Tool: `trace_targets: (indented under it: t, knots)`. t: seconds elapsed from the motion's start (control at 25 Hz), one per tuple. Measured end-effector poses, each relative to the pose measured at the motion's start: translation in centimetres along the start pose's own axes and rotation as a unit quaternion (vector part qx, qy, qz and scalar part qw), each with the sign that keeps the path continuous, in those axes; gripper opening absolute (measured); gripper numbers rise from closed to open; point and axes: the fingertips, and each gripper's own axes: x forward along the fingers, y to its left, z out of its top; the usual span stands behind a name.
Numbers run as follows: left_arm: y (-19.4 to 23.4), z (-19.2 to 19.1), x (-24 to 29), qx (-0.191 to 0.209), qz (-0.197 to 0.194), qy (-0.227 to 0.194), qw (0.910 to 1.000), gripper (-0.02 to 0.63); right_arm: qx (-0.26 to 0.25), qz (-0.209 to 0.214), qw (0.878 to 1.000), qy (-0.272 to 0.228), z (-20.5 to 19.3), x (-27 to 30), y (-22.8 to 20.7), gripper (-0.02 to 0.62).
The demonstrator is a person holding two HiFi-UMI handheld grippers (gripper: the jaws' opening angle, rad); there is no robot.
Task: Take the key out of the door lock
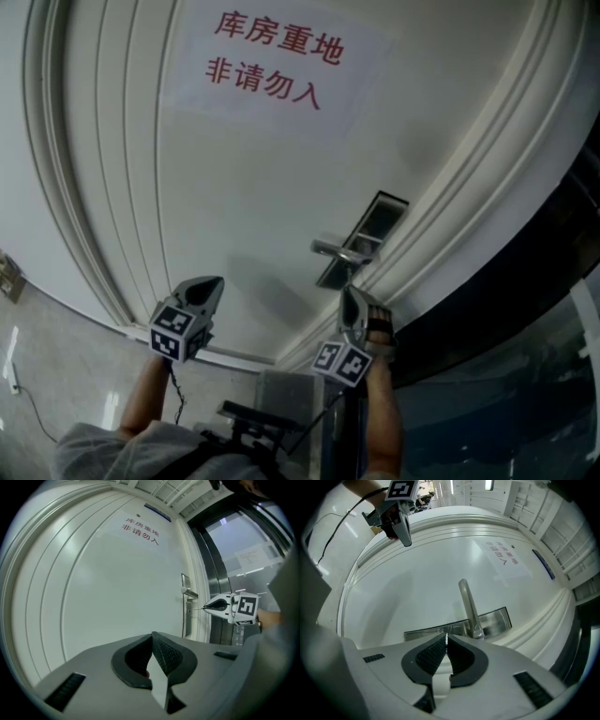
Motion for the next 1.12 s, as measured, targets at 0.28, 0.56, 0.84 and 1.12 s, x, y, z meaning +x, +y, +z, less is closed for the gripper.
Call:
trace_targets:
  t: [0.28,0.56,0.84,1.12]
  knots:
    - [-0.4,-0.1,-0.4,0.004,-0.012,0.003,0.9999,0.005,0.056,-0.005,0.998,0.012,-0.4,-2.1,-0.4,0.021]
    - [-1.3,-0.1,-0.6,0.01,-0.029,0.004,0.9995,0.005,0.115,-0.02,0.993,0.024,-0.9,-5.3,-1.0,0.021]
    - [-2.4,-0.2,-0.4,0.016,-0.043,0.005,0.9989,0.005,0.242,-0.012,0.97,0.029,-1.9,-8.1,-0.9,0.021]
    - [-3.3,-0.1,-0.6,0.018,-0.046,0.001,0.9988,0.005,0.421,-0.016,0.907,0.013,-4.1,-10.1,-0.1,0.021]
